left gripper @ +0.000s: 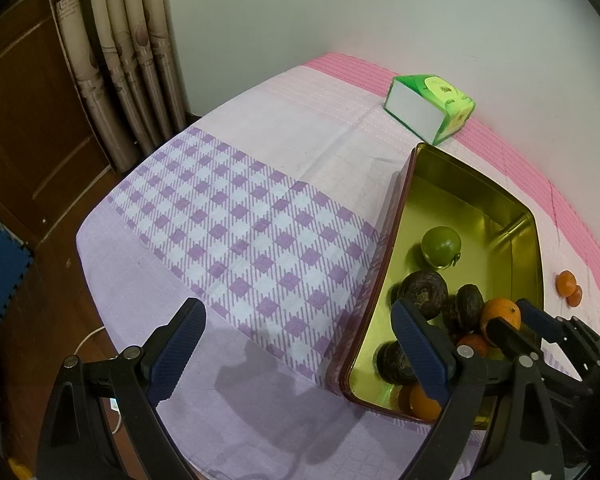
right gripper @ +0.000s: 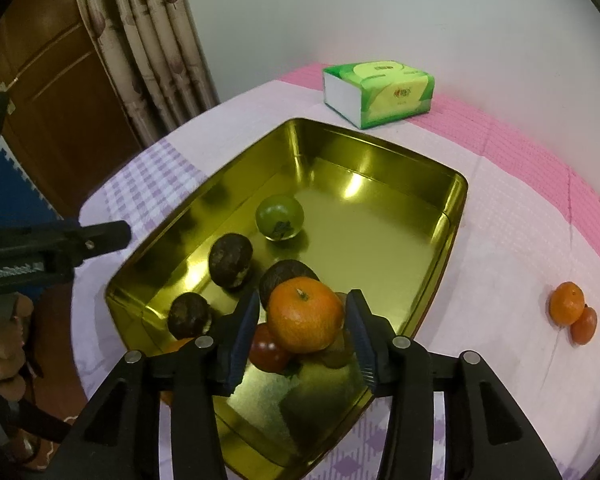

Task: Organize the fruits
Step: 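Carry the orange into the gold tin tray and release with the right gripper, then move the left gripper to the last orange and grasp it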

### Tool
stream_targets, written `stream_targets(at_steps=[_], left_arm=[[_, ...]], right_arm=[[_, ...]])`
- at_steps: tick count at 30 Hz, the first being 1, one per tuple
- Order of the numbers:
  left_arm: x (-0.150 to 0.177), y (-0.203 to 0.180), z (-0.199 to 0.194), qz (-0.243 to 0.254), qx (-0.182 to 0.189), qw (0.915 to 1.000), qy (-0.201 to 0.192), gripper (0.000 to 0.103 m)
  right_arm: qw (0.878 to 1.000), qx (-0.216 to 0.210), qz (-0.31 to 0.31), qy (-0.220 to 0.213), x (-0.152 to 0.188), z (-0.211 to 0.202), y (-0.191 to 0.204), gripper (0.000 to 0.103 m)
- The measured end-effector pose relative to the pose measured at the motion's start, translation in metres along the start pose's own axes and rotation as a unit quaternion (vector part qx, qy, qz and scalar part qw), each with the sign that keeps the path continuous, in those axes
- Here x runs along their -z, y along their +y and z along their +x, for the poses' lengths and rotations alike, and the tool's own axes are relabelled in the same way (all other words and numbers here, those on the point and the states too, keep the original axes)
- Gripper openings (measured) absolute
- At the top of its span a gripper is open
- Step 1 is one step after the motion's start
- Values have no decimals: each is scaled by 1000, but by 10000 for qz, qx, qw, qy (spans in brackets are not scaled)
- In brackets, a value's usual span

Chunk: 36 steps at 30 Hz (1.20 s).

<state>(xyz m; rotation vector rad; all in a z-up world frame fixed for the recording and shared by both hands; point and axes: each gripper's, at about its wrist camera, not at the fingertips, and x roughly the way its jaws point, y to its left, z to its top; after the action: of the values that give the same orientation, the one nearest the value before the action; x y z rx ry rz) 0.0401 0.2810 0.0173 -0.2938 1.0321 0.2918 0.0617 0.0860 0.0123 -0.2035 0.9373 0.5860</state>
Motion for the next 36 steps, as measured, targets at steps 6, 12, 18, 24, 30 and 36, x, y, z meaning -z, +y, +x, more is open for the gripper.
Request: stream_targets(at_steps=[6,12,18,24,30,36], left_arm=[[0,1,2,-17,-12,10000,-2,92],[1,1,2,25,-45,10000,-34,92],[0,-1,2,71,-97,9999,-37,92],[1,-7,1,247,-201,9994,-136,92],[5,-21,-5,427,10,9990,-162,92],[4,-60,-25,855,210,9955,-358,92]], right_arm=[[9998,33,77,-207,-4,-12,-4,52],[9973,388,298,-541,-5,-33,-30,54],[9909,1009,687,-566,14,-45,-86,58],[9717,1786,1500,-387,53,-52,-170,59],[9541,2284,1926,-209,81,-55,-229,60],[9501,2377,2015,-133,89,-52,-259,60]])
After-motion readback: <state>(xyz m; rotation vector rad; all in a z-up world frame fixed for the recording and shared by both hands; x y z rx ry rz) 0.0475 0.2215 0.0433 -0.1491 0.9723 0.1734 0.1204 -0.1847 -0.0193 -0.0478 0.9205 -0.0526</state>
